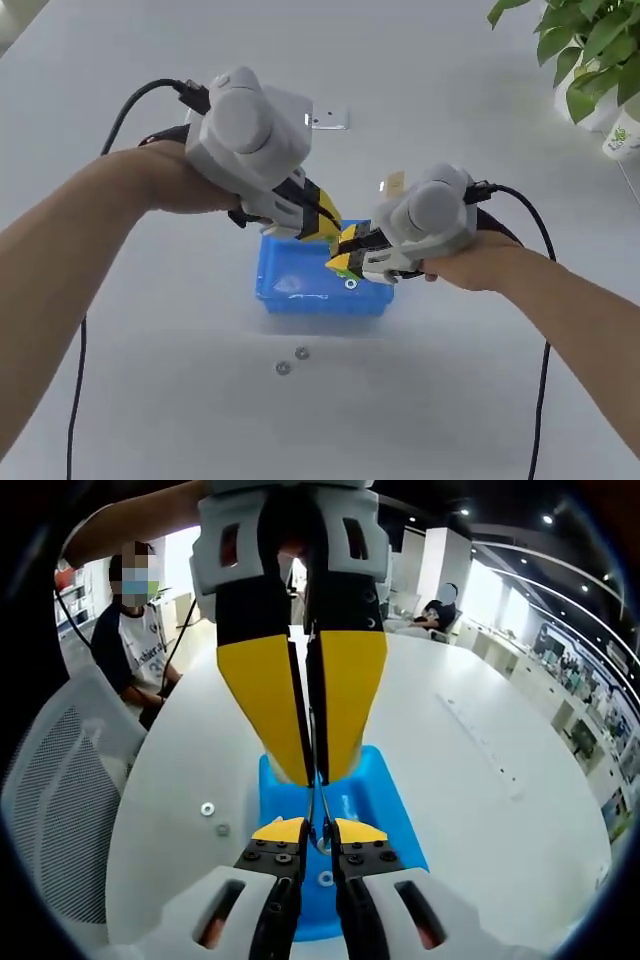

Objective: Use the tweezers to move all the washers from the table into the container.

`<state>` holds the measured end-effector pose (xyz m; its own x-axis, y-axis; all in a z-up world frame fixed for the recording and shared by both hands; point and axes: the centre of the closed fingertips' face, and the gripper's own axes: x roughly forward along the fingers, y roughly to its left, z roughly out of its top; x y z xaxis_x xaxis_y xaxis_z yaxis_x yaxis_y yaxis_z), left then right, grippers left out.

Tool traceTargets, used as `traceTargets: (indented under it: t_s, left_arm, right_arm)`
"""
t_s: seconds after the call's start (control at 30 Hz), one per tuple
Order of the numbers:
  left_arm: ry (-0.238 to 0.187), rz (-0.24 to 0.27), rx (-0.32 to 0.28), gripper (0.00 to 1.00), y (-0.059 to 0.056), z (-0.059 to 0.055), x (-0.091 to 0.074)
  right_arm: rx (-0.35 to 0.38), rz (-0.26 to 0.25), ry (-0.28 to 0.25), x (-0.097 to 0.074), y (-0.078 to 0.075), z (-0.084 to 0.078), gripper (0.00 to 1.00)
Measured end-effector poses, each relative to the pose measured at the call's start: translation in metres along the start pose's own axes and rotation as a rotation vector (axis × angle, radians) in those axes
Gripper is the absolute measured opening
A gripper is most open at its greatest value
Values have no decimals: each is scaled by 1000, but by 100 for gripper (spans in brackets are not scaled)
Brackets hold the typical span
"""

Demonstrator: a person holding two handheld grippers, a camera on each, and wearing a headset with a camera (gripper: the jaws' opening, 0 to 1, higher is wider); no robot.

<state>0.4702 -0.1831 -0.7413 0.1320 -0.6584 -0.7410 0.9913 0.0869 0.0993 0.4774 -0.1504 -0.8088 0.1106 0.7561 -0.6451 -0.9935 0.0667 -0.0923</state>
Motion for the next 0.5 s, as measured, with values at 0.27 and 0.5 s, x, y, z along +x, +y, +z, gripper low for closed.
traceTargets:
  t_s: [0.27, 0.5]
  left_arm:
    - [7, -7, -7, 5, 2, -11, 9]
    - [12, -15, -22, 5, 5, -21, 17]
  right_arm:
    - [6, 7, 15, 12, -1, -8, 11]
    - [32, 19, 26, 22, -2, -17, 11]
